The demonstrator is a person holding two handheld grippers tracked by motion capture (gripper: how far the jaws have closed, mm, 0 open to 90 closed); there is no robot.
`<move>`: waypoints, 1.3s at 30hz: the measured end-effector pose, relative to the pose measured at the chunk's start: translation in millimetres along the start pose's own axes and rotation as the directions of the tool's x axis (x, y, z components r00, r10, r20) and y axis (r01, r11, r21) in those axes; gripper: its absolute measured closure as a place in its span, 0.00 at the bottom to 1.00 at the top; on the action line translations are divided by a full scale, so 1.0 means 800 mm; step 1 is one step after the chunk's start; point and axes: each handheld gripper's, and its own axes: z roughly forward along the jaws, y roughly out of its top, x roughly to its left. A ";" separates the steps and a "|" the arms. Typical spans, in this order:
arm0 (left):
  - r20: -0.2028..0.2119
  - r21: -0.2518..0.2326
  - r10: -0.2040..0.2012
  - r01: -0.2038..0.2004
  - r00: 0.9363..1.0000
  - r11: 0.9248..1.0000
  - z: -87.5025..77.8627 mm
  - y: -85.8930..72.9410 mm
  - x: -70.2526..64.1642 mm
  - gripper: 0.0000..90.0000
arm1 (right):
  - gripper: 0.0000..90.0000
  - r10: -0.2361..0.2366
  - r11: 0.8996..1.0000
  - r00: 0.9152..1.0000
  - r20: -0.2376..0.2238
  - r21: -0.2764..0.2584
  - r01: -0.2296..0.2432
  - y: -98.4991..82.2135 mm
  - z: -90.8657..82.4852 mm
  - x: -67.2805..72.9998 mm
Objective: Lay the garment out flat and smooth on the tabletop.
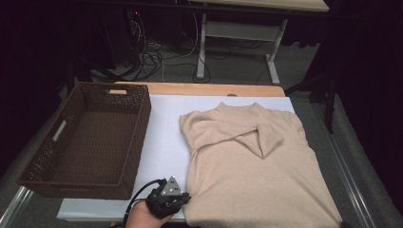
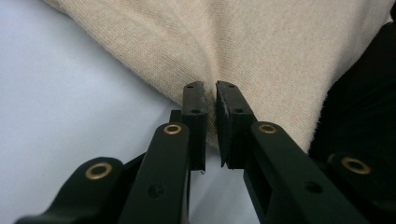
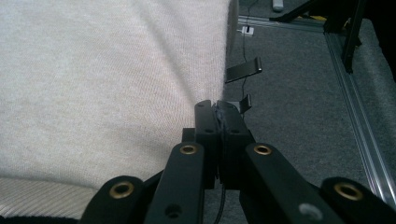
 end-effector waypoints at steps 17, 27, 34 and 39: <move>-0.055 -0.137 -0.133 0.124 0.990 0.983 -0.001 -0.009 0.014 0.39 | 0.59 -0.010 0.995 0.996 -0.093 -0.102 0.000 0.034 0.016 0.018; -0.073 -0.176 -0.156 0.142 0.985 0.974 -0.002 -0.013 0.020 0.16 | 0.21 -0.093 0.986 0.983 -0.156 -0.150 0.070 0.086 0.073 0.063; -0.092 -0.171 -0.175 0.157 0.980 0.973 -0.004 -0.015 0.021 0.05 | 0.11 -0.124 0.983 0.971 -0.203 -0.157 0.093 0.115 0.102 0.093; -0.101 -0.199 -0.188 0.165 0.977 0.966 -0.007 -0.014 0.023 0.00 | 0.02 -0.151 0.982 0.959 -0.241 -0.147 0.118 0.141 0.131 0.113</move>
